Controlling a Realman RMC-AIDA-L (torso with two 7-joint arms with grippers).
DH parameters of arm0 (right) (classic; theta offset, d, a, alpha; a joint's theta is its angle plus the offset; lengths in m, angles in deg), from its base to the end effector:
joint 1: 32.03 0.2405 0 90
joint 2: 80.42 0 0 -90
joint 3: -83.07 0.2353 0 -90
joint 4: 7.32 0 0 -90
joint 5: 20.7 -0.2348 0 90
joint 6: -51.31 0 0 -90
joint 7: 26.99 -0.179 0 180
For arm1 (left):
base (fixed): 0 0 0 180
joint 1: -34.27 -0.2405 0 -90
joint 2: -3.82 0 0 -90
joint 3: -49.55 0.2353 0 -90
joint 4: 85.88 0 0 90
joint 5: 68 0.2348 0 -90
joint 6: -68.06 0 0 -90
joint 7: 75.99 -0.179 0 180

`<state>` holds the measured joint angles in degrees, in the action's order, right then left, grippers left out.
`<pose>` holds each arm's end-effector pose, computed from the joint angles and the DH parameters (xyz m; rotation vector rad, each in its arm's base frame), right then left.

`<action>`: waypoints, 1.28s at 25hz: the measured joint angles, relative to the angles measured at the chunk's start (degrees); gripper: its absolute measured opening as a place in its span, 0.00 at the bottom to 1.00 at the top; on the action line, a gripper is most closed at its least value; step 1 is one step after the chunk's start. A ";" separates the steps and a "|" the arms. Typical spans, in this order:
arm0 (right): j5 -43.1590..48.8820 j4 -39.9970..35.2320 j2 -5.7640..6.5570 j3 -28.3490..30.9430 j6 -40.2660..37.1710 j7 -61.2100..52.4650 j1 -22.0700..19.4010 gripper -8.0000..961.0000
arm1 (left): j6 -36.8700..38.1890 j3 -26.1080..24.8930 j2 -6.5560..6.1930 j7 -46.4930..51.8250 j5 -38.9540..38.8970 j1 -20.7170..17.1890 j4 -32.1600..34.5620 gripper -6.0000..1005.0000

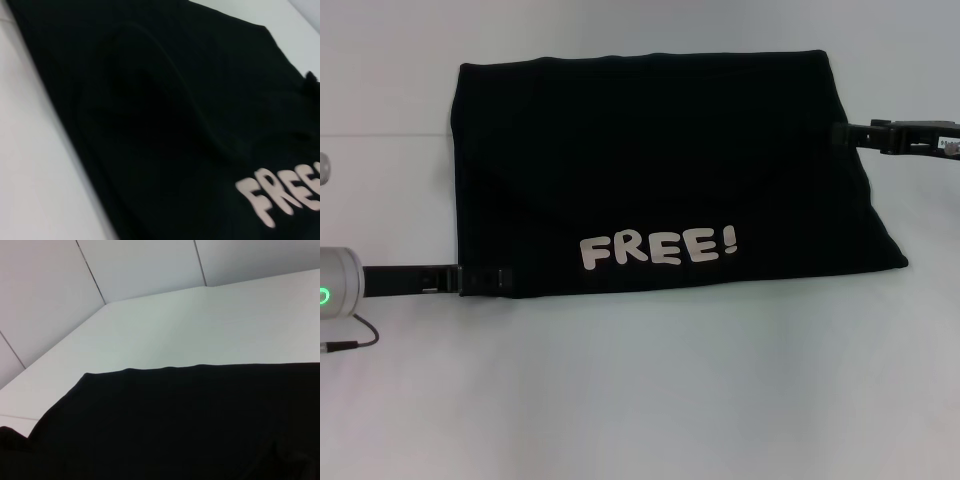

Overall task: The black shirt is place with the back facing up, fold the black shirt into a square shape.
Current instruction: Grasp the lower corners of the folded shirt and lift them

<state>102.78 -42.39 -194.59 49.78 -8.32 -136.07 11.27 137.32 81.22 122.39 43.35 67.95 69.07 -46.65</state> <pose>0.2557 0.4773 0.0400 -2.1772 1.0916 0.5189 -0.3139 0.3998 -0.0013 -2.2009 -1.4634 -0.3536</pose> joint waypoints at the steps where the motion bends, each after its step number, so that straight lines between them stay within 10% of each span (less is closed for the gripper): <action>1: 0.00 0.00 0.00 0.00 0.02 0.00 -0.03 0.80 | -0.81 0.00 0.00 -0.24 0.02 0.00 -0.08 0.85; 22: 2.17 0.01 -0.01 -0.11 -0.11 -0.65 -0.24 0.80 | -1.67 0.15 -0.18 -1.68 3.01 0.71 -0.08 0.04; 32: 15.68 -0.12 1.31 -0.13 -0.68 -11.67 0.43 0.80 | 0.40 -0.56 -0.74 -1.77 2.99 1.06 1.44 0.01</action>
<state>118.46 -42.51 -193.27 49.65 -9.00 -147.74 11.70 137.72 80.66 121.65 41.58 70.94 70.13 -45.22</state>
